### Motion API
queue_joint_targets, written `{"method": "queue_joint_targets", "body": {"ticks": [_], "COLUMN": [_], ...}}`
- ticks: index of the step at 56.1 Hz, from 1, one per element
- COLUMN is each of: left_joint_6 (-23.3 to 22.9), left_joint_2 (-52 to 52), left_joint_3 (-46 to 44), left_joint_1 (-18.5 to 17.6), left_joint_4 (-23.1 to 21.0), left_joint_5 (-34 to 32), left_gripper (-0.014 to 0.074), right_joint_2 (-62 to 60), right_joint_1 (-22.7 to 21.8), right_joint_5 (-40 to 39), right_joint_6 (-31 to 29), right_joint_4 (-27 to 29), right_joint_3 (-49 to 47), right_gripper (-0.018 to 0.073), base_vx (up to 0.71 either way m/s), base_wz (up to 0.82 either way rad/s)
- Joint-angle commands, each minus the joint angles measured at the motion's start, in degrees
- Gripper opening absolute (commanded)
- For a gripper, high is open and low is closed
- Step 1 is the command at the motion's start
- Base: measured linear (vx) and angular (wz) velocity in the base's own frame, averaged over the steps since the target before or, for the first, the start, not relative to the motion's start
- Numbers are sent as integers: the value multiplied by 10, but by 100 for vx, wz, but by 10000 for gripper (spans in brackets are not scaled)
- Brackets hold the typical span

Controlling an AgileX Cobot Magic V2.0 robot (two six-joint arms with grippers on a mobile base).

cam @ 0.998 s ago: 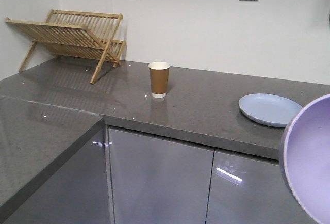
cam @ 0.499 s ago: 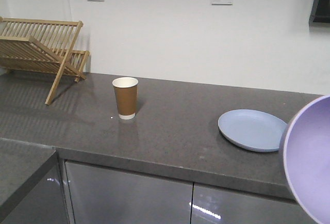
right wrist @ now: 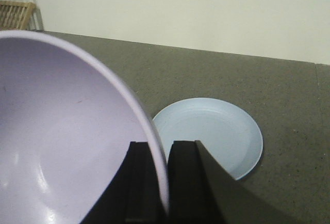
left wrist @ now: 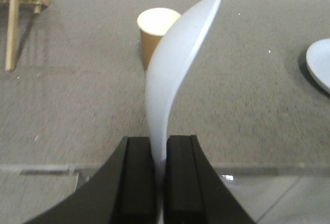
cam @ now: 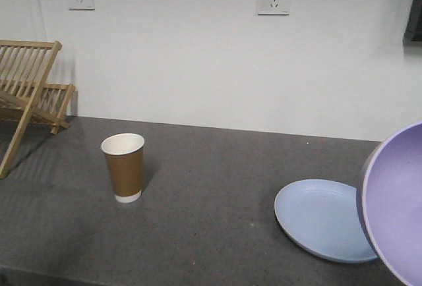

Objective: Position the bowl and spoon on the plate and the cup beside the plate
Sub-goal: 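Drive the base to the counter with the paper cup and blue plate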

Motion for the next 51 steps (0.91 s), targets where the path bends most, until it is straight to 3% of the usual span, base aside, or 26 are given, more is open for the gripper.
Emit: {"method": "queue_joint_targets", "body": {"ticks": [1,28,51], "left_joint_6": [-1,-1,-1], "left_joint_2": [-2,-2,1], "left_joint_3": [-16,-16,-16], "left_joint_1": [0,0,0], "left_joint_4": [-12,-12,-12], "left_joint_5": [-43,-44,-44], "left_gripper": [0,0,0], "right_joint_2": [2,2,2], "right_joint_1": [-3,-3,-3], "right_joint_5": [-44,-44,-44], "right_joint_6": [-2,-2,-2], "right_joint_4": [20,20,20], "right_joint_3": [-15,-15,-15], "right_gripper": [-9,-9,-9], "base_vx": [41,33,15], "base_wz": [-18,-27,-12]}}
